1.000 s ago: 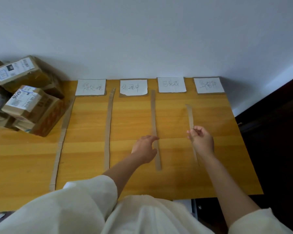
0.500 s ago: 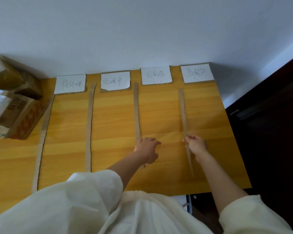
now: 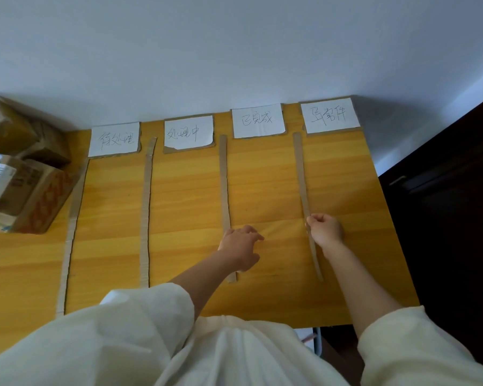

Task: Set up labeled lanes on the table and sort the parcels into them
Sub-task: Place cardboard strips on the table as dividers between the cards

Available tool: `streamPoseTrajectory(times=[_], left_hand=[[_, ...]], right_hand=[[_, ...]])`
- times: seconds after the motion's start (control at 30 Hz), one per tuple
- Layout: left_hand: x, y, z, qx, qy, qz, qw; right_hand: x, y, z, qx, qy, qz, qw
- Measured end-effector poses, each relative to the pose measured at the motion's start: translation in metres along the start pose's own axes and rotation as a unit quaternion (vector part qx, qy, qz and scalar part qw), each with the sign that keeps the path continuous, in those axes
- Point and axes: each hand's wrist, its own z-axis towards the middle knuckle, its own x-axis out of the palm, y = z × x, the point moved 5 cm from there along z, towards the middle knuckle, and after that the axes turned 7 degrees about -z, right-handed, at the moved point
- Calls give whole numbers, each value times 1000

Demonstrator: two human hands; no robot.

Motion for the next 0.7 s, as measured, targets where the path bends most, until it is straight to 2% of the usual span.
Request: streamPoseTrajectory(times=[0.17,0.27,0.7], left_hand=[[-1,-1,0,1,-2,-2,1000],[0,-1,-1,0,2,-6,1000],[8,2,-2,-5,34,8,999]], right_hand=[[-10,10,-8,-64,-116,-154,979],[-3,7,-8,-104,-114,-189,970],[4,20,2,-131,-117,-174,969]])
